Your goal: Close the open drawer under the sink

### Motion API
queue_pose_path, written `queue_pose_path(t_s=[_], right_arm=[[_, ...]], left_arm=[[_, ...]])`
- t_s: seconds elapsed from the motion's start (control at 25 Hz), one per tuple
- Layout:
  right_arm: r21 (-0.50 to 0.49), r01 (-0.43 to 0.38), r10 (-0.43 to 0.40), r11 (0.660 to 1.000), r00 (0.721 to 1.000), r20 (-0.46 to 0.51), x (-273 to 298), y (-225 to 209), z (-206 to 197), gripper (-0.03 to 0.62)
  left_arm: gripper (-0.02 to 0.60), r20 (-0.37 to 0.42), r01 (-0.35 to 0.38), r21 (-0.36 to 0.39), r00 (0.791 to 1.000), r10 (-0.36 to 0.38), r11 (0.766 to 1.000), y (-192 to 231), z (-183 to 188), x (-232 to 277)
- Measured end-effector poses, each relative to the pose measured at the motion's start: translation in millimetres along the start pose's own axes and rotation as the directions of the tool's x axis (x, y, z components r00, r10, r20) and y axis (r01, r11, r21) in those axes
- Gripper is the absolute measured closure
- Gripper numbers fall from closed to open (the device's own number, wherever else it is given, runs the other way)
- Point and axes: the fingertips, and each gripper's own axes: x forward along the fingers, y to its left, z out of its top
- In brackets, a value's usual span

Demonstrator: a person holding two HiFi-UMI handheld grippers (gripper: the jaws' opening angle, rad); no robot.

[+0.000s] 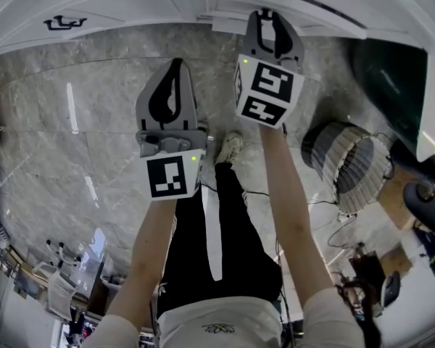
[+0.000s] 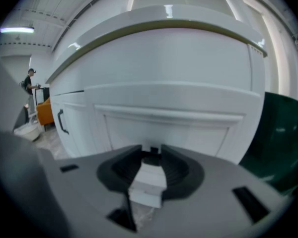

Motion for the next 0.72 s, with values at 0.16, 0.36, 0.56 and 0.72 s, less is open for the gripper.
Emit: queue_pose_path(t_s=[0.16,0.36,0.56,0.72], right_arm=[[-0.004,0.002,-0.002,1.0,1.0,0.002,3.0,-2.4,2.5,0.454],[0.008,0.005,-0.005,1.0,1.0,-0.005,4.2,-4.9,3.0,0.454],[-0.001,0.01,-0.01,1.0,1.0,-0.013,5.8,-6.2,3.4,0.454],[0.008,0.003,-0.003,1.0,1.0,-0.017,6.3,-6.0,3.0,0.453]], left_arm=[[0.56,-0.003,-0.006,-0.003,1.0,0.006,1.0,3.1,-1.9,-1.4],[0.56,-0.007,-0.011,0.007,1.0,0.011,1.0,3.2,-1.7,-3.5],[0.56,0.001,-0.005,0.007,1.0,0.005,1.0,3.9,1.2,-2.7],[0.56,0.008,-0.004,0.004,1.0,0.004,1.0,5.1,3.5,-4.0]])
